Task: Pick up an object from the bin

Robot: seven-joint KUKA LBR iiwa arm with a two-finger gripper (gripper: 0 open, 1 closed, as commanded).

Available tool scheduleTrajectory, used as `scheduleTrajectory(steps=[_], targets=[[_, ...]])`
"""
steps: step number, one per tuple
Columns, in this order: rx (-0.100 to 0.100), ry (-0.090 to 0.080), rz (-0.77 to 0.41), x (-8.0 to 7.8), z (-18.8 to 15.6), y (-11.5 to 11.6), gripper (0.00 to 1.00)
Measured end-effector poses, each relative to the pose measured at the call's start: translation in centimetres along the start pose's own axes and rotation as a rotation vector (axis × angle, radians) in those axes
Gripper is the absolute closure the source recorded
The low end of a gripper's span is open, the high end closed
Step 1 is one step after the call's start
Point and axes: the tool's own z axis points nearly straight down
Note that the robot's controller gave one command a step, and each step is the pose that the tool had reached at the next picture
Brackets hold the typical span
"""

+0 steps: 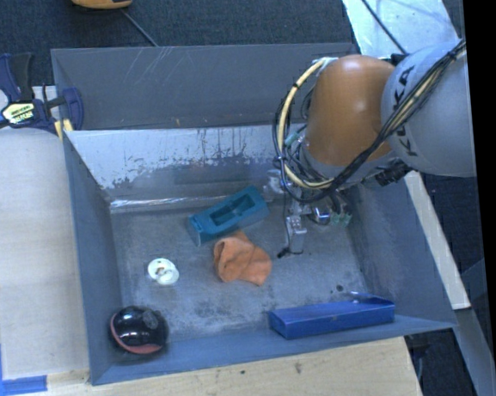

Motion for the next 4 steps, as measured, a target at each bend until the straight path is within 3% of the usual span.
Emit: scheduleTrajectory(steps=[1,2,3,4], targets=[[0.000,-0.008,0.000,-0.2,-0.5,0.0,0.00],[0.001,-0.018,-0.060,-1.9,3.1,0.7,0.00],[-0.001,-0.027,0.045,-3.3,5.0,4.0,0.00],[-0.007,-0.044,0.100,-2.2,5.3,5.0,0.00]])
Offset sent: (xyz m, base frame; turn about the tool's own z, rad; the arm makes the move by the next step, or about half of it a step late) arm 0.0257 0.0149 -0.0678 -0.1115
